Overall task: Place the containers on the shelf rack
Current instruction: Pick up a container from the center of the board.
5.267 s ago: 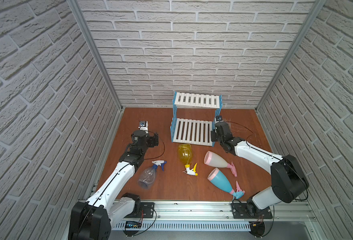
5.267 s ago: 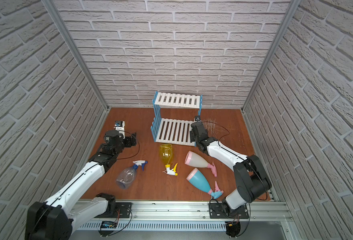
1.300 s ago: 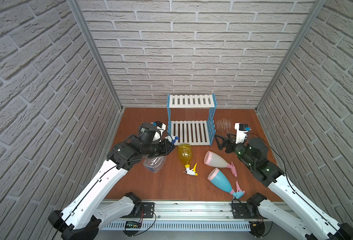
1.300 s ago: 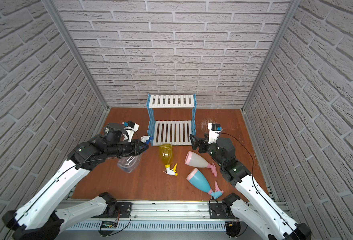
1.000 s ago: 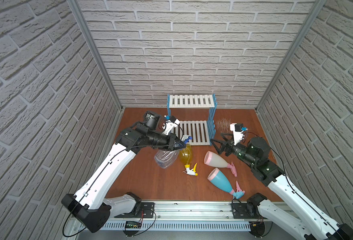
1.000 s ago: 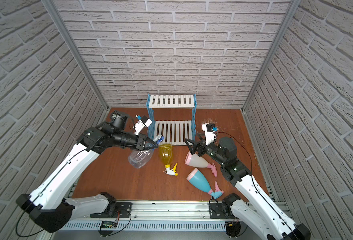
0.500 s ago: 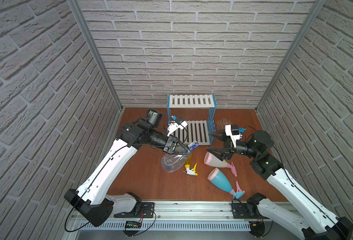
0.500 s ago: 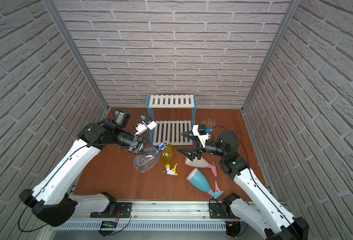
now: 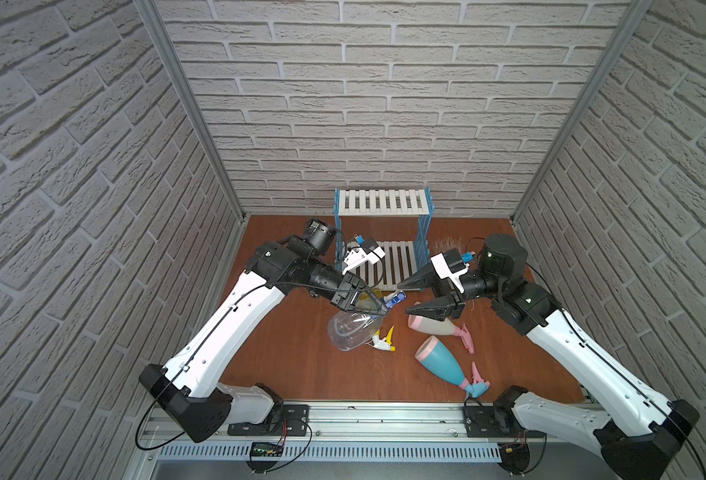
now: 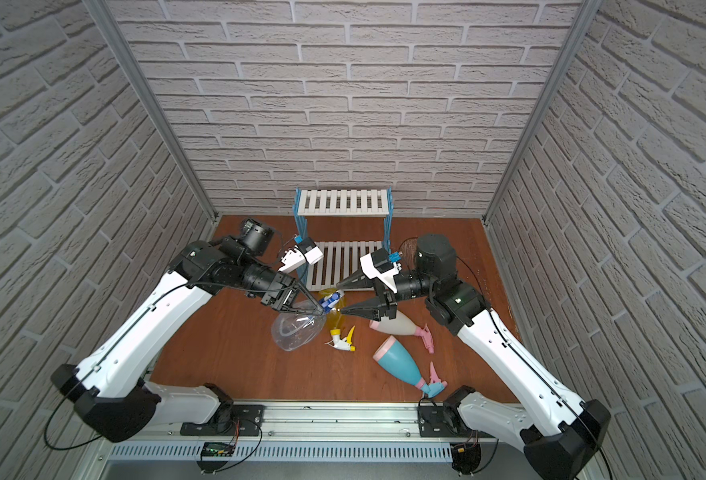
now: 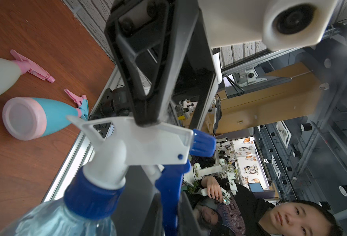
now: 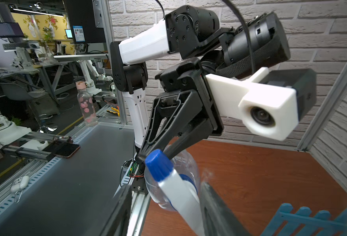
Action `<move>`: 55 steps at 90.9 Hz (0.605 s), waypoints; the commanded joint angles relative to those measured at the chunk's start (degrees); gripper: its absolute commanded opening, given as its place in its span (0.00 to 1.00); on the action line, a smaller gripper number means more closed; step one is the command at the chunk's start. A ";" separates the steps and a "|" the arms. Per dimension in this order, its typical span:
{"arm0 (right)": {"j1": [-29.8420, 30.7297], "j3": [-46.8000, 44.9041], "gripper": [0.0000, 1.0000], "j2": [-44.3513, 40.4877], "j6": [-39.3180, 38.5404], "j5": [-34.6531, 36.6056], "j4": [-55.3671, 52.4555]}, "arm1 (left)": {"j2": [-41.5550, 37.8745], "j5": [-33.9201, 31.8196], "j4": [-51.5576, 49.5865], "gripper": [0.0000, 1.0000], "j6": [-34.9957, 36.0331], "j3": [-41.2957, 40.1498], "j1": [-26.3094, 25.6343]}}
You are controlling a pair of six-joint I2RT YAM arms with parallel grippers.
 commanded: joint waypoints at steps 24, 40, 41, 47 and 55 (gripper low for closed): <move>2.35 5.44 0.33 3.77 -10.32 -3.64 -13.79 | 0.08 2.54 0.72 0.00 2.01 1.94 -0.74; 2.37 5.52 0.17 3.83 -11.32 -2.47 -16.41 | 0.00 0.80 1.83 0.26 1.93 1.41 1.59; 2.37 5.46 0.16 3.74 -11.43 -2.32 -16.64 | -0.05 0.63 2.00 0.30 1.97 1.32 1.81; 2.37 4.98 0.11 3.38 -11.36 -1.17 -17.43 | -0.61 -1.09 3.35 0.47 1.75 0.52 3.70; 2.37 3.82 0.06 2.55 -9.84 1.29 -17.50 | -1.76 -4.48 5.58 0.75 1.59 -0.62 6.05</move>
